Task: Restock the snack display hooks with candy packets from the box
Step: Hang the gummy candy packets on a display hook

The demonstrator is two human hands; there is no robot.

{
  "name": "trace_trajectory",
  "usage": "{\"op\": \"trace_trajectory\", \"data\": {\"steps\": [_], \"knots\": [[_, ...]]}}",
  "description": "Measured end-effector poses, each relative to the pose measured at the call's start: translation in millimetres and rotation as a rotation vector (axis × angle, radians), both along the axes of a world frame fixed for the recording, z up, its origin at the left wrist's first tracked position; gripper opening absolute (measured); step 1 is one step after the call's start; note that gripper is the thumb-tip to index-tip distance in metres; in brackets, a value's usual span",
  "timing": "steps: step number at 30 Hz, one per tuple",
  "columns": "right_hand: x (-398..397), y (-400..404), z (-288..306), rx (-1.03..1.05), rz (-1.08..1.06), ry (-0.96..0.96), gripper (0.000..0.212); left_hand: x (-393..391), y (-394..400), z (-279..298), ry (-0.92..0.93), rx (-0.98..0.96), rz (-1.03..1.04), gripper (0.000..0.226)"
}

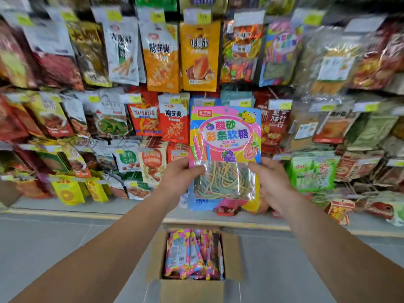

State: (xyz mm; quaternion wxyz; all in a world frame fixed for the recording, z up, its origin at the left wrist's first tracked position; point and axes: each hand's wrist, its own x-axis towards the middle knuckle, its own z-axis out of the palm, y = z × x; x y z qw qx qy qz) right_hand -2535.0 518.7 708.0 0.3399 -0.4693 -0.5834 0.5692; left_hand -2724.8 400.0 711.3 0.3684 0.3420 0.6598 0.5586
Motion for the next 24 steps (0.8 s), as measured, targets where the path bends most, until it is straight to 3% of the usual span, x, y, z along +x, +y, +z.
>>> {"op": "trace_trajectory", "data": {"steps": [2, 5, 9, 12, 14, 21, 24], "knots": [[8.8, -0.4, 28.4, 0.054, 0.0, 0.022, 0.025, 8.0, 2.0, 26.4, 0.024, 0.054, -0.005, 0.01], [19.9, -1.7, 61.7, 0.101, -0.016, 0.09, 0.008, 19.7, 3.4, 58.3, 0.049, 0.123, 0.002, 0.01], [29.3, 1.4, 91.0, 0.128, -0.034, 0.186, 0.015, 27.7, 9.7, 89.4, 0.026, 0.163, -0.013, 0.012], [33.4, 6.2, 112.9, 0.118, -0.029, 0.234, 0.009, 29.8, 19.0, 110.9, 0.019, 0.192, -0.031, 0.012], [32.9, 11.5, 120.5, 0.13, -0.03, 0.258, 0.02, 29.6, 28.3, 122.1, -0.001, 0.205, -0.057, 0.015], [32.8, 56.3, 134.3, 0.183, -0.058, 0.236, 0.014, 27.7, 94.2, 151.1, -0.185, 0.348, -0.097, 0.01], [25.8, 86.1, 136.9, 0.196, -0.109, 0.231, 0.012, 18.3, 135.0, 155.5, -0.184, 0.354, -0.132, 0.011]]}}
